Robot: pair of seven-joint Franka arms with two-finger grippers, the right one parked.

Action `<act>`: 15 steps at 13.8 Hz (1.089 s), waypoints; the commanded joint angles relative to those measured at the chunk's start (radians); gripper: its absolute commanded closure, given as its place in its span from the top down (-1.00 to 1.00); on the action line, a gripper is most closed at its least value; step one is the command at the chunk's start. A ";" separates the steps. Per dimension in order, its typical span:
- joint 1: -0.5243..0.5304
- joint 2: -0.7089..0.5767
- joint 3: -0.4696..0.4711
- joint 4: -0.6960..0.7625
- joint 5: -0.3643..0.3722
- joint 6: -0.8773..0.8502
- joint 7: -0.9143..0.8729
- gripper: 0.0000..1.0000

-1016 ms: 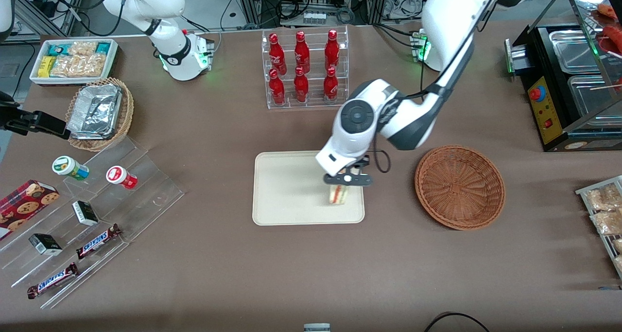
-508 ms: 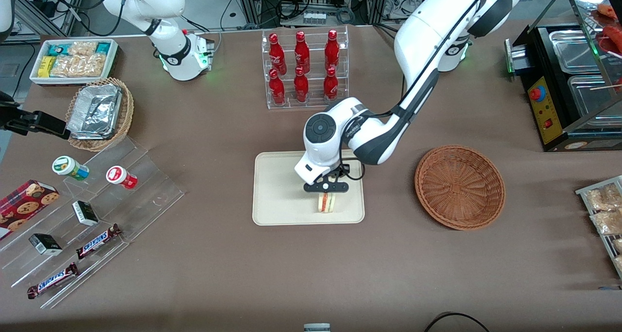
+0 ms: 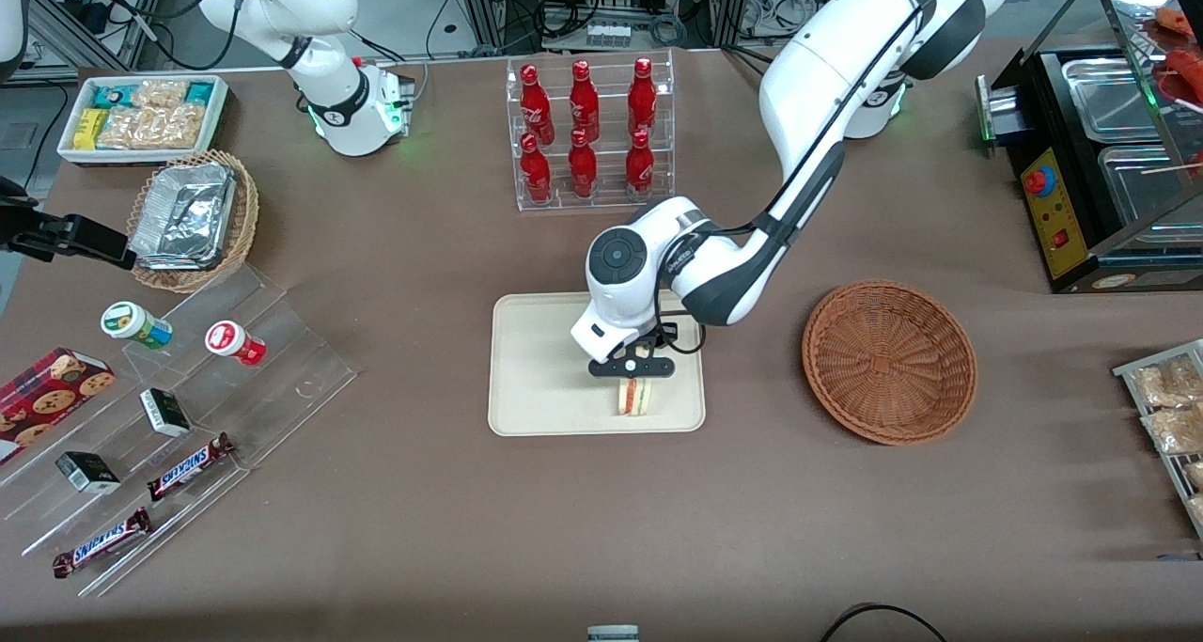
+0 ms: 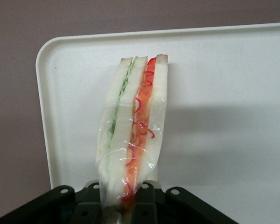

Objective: Place sandwich from basket to tray
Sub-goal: 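Lower the sandwich onto the tray and open the left gripper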

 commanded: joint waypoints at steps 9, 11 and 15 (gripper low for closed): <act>-0.027 0.036 0.001 0.033 0.048 -0.016 -0.054 0.95; -0.026 0.032 0.001 0.035 0.048 -0.017 -0.062 0.99; -0.010 0.016 0.002 0.039 0.042 -0.022 -0.066 0.99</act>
